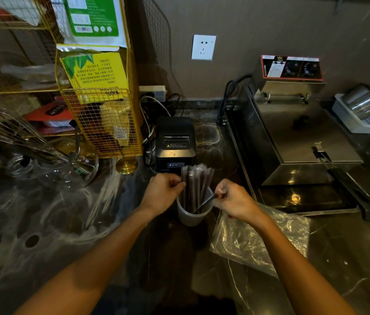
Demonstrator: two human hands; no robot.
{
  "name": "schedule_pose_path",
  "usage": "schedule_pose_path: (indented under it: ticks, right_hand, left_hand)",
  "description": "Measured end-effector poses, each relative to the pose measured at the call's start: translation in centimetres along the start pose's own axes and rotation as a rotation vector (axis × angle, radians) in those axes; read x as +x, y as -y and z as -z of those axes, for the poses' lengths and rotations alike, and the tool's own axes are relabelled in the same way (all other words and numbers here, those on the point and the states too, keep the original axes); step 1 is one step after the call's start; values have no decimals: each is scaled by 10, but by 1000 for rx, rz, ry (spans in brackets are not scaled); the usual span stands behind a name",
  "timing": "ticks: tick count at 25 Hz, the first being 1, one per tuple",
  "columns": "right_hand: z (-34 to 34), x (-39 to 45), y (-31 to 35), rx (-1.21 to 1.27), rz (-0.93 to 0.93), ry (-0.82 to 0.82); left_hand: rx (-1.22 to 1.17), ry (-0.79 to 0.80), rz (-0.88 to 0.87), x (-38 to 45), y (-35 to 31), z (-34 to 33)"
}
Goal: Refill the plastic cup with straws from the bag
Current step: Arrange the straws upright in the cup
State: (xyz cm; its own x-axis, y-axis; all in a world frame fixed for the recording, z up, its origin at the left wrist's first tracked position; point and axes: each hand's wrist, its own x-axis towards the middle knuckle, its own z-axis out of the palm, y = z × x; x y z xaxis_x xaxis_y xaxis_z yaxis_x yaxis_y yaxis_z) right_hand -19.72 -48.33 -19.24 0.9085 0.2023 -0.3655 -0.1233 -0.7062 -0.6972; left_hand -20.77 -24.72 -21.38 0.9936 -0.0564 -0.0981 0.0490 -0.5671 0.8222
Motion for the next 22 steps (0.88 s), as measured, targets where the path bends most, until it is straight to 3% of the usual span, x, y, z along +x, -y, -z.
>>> schedule_pose_path:
  ticks: [6,8,12,16,18,22]
  right_hand:
    - [-2,7,10,294,90,72]
    - [-6,9,17,351,136,28]
    - [1,10,33,-145,302,-198]
    - [4,9,53,-490,398,-104]
    - [-6,13,50,-534,374,-173]
    - [-14,11,30,-391,190,-239]
  left_hand:
    - [33,49,16,-1,-4,-1]
    - [43,49,3,-1,-4,-1]
    - [58,88,-34,-1,-6,6]
    - [154,126,-75,5,-12,9]
    - [206,121,-94,6,-14,6]
    - [198,60,-105,-1,-11,1]
